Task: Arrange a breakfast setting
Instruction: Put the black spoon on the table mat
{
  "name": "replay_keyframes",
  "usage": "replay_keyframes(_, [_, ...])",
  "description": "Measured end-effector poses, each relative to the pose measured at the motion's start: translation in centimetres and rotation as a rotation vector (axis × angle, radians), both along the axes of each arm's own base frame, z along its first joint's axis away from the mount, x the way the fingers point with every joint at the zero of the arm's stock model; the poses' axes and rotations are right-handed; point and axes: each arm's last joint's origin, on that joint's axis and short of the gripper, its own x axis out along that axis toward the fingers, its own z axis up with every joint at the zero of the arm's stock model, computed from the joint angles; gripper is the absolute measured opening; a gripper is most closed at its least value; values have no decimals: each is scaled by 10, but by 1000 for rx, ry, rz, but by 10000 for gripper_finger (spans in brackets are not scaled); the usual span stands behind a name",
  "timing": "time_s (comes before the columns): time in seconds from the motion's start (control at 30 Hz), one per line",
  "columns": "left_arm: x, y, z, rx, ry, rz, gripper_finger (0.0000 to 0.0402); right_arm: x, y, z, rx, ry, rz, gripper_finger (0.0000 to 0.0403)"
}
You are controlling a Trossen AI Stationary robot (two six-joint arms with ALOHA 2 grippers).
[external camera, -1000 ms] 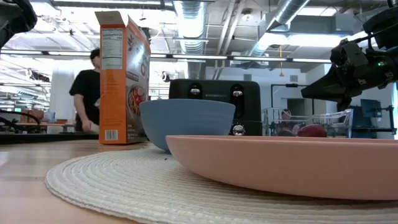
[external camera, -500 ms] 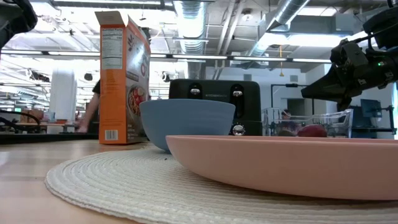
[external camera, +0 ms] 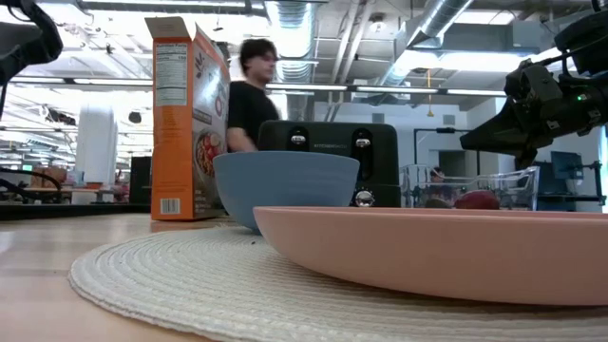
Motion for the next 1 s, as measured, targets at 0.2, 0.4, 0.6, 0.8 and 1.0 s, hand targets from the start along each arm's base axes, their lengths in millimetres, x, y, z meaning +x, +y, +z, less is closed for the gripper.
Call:
replay_keyframes(0.2, [-1, 3, -4, 76, -3, -10, 105, 0, 0, 0, 0, 0, 0, 91])
replay_keyframes(0.4, [-1, 4, -4, 84, -13, -1, 102, 0, 0, 0, 0, 0, 0, 91])
replay_keyframes(0.6, [0, 3, -4, 73, -16, -1, 49, 0, 0, 0, 0, 0, 0, 91])
replay_keyframes(0.8, [0, 2, -2, 59, -25, 8, 6, 0, 0, 0, 0, 0, 0, 91])
replay_keyframes(1.0, [1, 0, 2, 35, -69, 18, 1, 0, 0, 0, 0, 0, 0, 91])
